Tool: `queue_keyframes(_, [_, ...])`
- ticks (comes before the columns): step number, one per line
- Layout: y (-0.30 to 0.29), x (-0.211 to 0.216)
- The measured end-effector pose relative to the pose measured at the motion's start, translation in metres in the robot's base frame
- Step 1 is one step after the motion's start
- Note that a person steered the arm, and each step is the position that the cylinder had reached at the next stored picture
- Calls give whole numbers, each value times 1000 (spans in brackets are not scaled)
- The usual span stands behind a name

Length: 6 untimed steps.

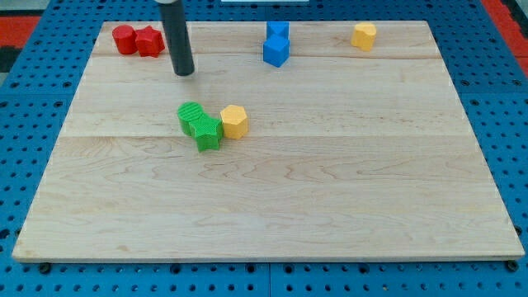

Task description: Move blue cube above green star and yellow hexagon

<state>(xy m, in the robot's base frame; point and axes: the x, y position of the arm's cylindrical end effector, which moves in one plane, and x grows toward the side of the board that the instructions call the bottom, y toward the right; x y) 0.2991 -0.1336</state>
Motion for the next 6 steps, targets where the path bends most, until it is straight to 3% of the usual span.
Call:
queue_keyframes(1, [6, -58])
queue_keyframes(2, [103, -81])
queue_keyframes(3, [157, -70])
queue_keyframes(4, [166, -36])
queue_keyframes(5, [119, 17])
queue_keyframes(6, [112, 48])
